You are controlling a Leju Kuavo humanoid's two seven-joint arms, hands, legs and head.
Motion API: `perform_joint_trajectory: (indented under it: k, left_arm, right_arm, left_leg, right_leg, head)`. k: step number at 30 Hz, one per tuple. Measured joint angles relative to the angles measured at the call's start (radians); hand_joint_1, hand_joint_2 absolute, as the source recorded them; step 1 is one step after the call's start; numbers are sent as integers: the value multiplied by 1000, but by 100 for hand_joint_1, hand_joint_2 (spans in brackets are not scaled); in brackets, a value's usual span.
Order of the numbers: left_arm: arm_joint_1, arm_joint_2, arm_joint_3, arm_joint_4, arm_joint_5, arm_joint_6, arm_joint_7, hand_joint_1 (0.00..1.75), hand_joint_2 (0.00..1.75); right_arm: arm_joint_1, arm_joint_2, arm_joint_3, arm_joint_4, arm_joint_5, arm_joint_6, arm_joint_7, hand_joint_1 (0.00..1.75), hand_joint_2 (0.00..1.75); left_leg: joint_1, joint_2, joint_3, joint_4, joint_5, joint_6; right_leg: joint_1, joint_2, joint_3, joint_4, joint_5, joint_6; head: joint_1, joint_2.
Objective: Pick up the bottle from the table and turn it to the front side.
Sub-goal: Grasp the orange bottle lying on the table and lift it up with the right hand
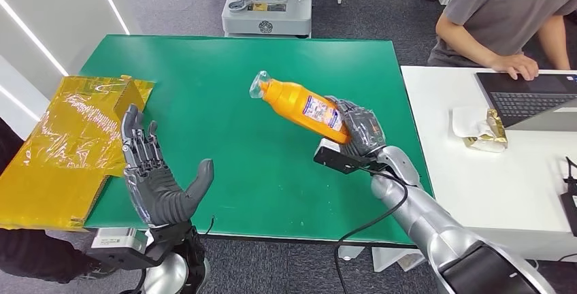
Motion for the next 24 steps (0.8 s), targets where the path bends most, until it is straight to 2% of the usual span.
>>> perform_joint_trajectory:
  k: [4,8,12,16,24]
  left_arm:
    - [-36,0,0,13,-10,-36,0,0,175]
    - [-88,-1,3,78,-39,-111,0,0,175]
    - [-143,-6,19,159,-63,-184,0,0,175]
    - [-178,-11,29,210,-70,-211,0,0,175]
    - [-269,-31,47,318,-50,-305,9,0,175]
  right_arm:
    - [20,21,-77,-38,-18,-102,-53,175,175]
    - [55,40,-138,-81,36,-184,-101,175,175]
    - [118,67,-241,-176,139,-190,-140,175,175]
    - [163,89,-318,-255,164,-190,-145,175,175]
    - [255,111,-355,-438,166,-190,-147,175,175]
  left_leg:
    - [0,0,0,0,0,0]
    - [0,0,0,0,0,0]
    - [0,0,0,0,0,0]
    - [0,0,0,0,0,0]
    - [0,0,0,0,0,0]
  right_leg:
    - [0,0,0,0,0,0]
    - [0,0,0,0,0,0]
    - [0,0,0,0,0,0]
    - [0,0,0,0,0,0]
    - [0,0,0,0,0,0]
  head:
    - [0,0]
    - [0,0]
    - [0,0]
    - [0,0]
    - [0,0]
